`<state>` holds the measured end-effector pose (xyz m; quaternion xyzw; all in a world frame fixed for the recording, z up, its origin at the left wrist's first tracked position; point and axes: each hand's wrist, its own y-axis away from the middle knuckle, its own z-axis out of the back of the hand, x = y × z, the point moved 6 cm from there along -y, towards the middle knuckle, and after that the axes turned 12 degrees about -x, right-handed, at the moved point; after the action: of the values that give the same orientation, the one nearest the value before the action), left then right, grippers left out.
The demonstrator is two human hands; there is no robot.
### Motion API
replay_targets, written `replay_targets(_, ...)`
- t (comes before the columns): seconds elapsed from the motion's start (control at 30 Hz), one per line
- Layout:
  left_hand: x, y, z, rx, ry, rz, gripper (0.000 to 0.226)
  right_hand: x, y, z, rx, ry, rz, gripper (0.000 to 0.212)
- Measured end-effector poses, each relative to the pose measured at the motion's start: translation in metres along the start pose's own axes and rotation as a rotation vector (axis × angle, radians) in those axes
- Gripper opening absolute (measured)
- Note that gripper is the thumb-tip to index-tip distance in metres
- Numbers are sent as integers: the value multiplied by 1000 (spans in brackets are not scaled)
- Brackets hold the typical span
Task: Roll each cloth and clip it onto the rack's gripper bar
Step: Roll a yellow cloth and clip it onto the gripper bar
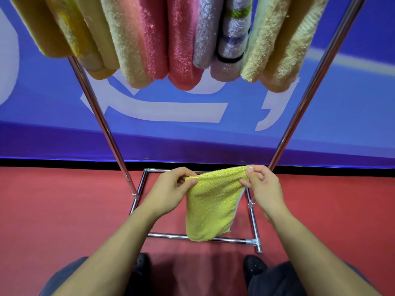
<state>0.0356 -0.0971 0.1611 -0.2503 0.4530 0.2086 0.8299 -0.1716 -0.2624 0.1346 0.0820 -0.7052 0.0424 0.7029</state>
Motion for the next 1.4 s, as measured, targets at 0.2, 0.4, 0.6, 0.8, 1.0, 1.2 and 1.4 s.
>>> replay_targets(0.2, -19, 26, -29, 430, -459, -365, 57, -5, -1, -5, 30, 74, 24, 14)
replay_targets(0.4, -15, 43, -56, 670, -587, -331, 73, -16, 2, -12, 100, 145, 22, 11)
replay_targets(0.6, 4, 38, -58, 649, -514, -65, 73, -20, 10, -18, 148, 147, 3, 9)
replay_targets(0.8, 21, 21, -51, 529, -196, 213, 69, -19, 19, -26, 227, 147, -10, 7)
replay_targets(1.0, 24, 12, -43, 407, -32, 333, 64, -21, 34, -40, 399, 196, -48, 5)
replay_targets(1.2, 20, 13, -41, 399, 27, 390, 72, -21, 48, -49, 497, 230, 8, 6)
replay_targets(1.4, 16, 14, -41, 393, 20, 424, 75, -18, 57, -54, 483, 293, 101, 6)
